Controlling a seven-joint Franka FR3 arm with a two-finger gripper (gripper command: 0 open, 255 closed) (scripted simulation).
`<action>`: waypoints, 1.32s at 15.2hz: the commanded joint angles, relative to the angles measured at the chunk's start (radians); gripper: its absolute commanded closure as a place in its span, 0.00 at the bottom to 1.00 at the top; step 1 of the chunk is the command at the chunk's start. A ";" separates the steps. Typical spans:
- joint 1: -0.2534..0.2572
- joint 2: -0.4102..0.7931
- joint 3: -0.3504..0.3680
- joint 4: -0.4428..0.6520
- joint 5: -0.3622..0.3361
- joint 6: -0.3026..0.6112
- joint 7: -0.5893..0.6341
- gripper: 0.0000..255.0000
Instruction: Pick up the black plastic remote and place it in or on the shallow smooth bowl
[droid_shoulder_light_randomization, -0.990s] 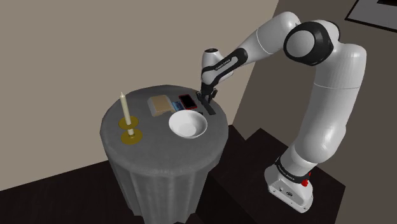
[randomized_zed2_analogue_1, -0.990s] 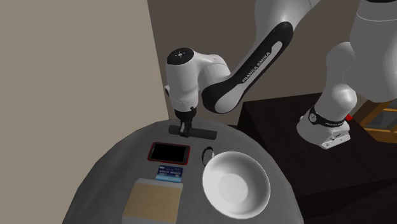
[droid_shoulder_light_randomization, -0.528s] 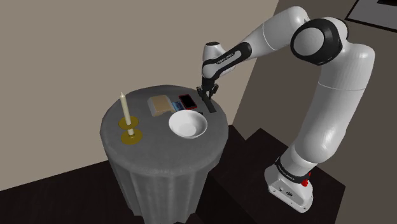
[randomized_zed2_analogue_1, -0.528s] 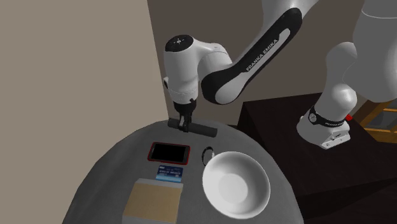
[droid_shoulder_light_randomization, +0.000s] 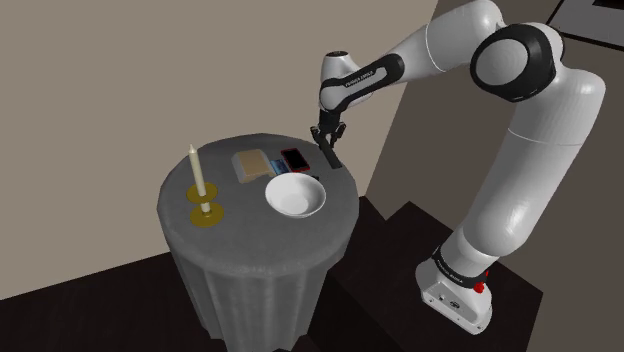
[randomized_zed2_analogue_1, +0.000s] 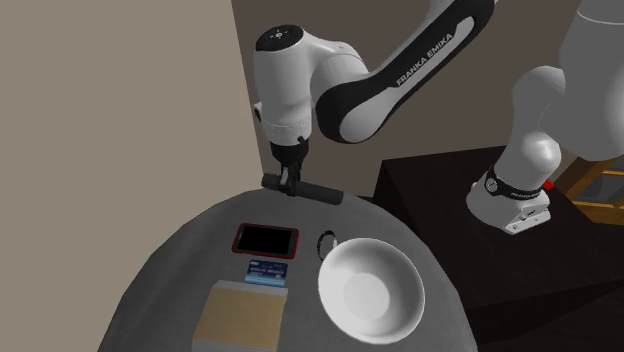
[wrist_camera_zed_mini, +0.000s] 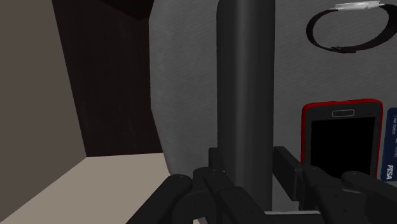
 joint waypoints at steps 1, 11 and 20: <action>0.000 -0.014 0.001 0.009 0.002 -0.023 -0.002 1.00; 0.013 -0.086 0.011 0.040 0.008 -0.127 0.009 1.00; 0.124 -0.171 0.104 -0.081 0.009 -0.108 0.214 1.00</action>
